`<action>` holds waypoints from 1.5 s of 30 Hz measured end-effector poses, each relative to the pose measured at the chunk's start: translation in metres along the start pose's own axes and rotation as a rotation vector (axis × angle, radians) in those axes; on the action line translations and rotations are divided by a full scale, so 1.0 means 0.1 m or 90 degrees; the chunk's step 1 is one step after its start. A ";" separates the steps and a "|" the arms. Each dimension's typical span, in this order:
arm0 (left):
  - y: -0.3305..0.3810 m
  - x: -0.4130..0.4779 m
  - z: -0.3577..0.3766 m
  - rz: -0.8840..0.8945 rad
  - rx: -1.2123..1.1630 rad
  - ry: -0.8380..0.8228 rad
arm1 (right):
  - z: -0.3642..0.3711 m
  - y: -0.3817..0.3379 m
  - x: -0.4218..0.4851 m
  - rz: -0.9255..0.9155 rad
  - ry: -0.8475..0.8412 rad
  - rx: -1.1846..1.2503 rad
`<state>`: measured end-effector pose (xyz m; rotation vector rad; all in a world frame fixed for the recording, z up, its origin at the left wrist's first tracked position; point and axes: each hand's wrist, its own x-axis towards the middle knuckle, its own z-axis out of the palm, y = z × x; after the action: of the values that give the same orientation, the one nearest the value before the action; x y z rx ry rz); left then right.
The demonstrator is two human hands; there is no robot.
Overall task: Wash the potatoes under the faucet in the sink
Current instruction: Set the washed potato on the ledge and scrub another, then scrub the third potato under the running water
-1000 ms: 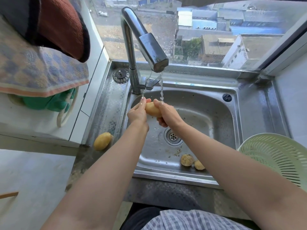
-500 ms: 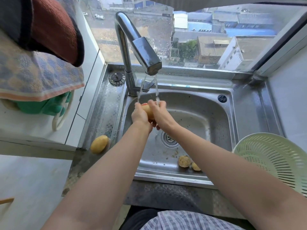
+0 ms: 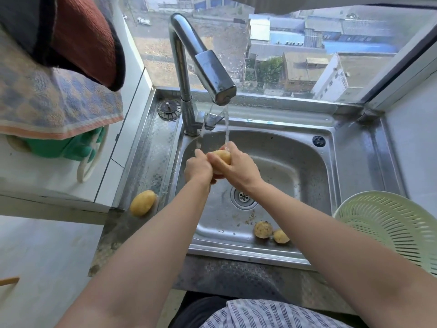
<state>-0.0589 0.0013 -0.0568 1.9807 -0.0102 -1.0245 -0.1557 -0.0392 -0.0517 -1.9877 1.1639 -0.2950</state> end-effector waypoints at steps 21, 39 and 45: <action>-0.76 0.05 -1.35 0.218 0.542 0.291 | 1.09 -0.63 0.05 0.112 -0.195 0.167; -0.62 -0.10 -0.81 0.467 0.401 0.177 | 0.71 0.02 0.02 0.082 -0.194 0.055; -0.97 0.20 -0.06 0.143 0.497 -0.172 | 0.32 1.16 -0.17 0.289 -0.295 -0.186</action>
<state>-0.0764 0.0573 -0.1366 2.4163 -0.8765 -1.2409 -0.2206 -0.0396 -0.1547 -1.8222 1.3501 0.5663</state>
